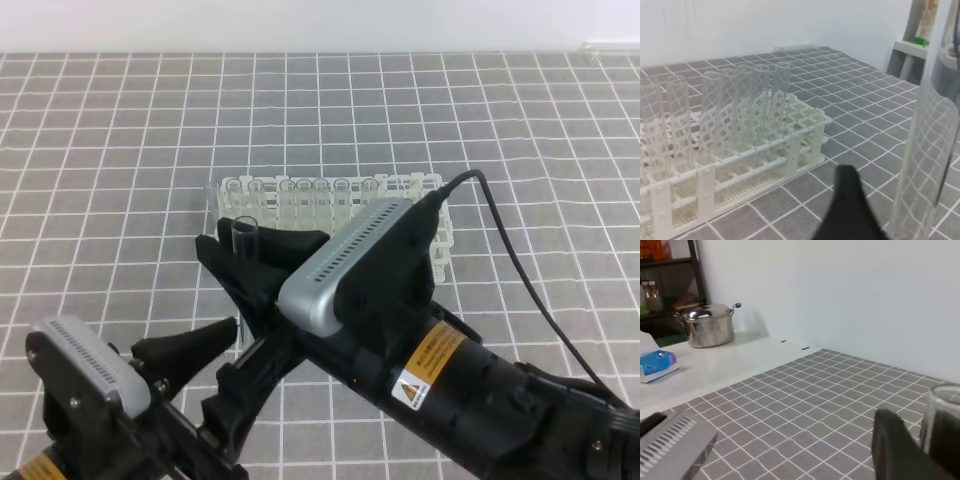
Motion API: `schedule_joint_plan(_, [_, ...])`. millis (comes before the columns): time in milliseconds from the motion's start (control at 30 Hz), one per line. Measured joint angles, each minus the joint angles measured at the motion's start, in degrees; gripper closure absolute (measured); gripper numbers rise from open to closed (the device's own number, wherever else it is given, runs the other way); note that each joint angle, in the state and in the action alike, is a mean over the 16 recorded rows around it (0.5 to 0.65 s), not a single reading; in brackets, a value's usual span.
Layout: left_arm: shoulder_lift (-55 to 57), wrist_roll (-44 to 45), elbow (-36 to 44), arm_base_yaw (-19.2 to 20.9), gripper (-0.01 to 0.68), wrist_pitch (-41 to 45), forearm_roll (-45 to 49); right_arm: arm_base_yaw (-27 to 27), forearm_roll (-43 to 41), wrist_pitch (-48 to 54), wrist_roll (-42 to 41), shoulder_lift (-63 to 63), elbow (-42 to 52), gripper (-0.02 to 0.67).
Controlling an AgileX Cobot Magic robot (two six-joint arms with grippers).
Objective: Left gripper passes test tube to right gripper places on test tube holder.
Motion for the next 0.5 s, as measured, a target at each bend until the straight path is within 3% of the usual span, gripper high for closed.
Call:
schedule_joint_plan(300, [-5.2,-1.5,-0.1,0.0,0.648,2.4,-0.1,-0.1,8.1,4.9,-7.8,-3.0,0.0,0.640])
schedule_joint_plan(500, [-15.5,-2.4,-0.1,0.0,0.665,11.0,1.0,-0.1,15.3,10.2,-15.9,-6.6,0.0,0.640])
